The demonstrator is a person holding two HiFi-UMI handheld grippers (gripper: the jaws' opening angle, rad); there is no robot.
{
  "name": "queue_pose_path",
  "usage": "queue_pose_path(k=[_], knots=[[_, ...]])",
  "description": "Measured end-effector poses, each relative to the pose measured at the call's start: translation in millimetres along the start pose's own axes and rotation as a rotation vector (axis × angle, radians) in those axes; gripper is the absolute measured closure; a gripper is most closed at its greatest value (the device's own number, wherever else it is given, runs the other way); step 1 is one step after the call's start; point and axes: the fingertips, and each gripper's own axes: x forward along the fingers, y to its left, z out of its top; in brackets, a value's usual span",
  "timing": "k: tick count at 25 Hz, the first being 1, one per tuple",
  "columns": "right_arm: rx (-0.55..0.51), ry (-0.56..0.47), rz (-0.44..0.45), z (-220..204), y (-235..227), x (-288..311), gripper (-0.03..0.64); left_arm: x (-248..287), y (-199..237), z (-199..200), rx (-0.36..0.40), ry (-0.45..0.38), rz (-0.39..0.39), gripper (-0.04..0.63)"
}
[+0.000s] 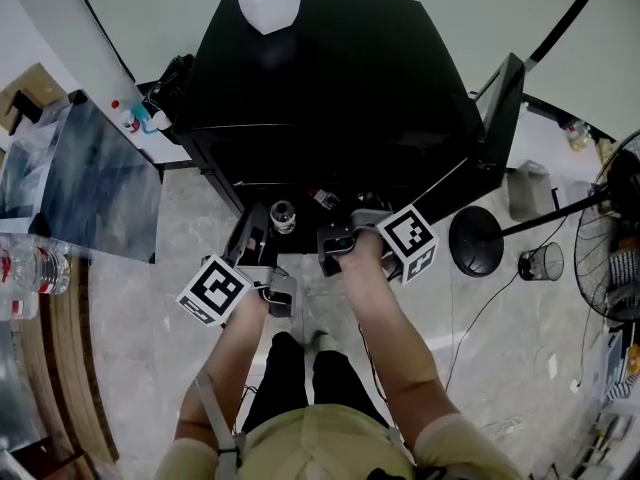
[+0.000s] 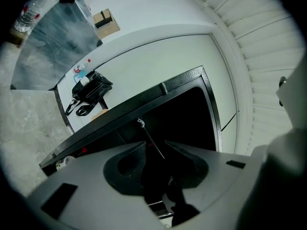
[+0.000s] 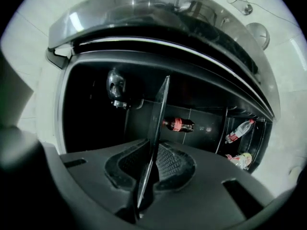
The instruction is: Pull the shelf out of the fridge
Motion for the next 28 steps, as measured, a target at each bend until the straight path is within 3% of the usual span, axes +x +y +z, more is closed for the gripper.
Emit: queue_pose_path(k=[15,28], knots=[[0.000,0.035,-0.001,-8,-2,-33,0.575,12,0,-5,-0.070,-0.011,0.004,0.491],[-0.012,0.065,-0.003,-14,-5,-67,0.574,9,9,-4,-0.067,-0.024,0.046,0.491]])
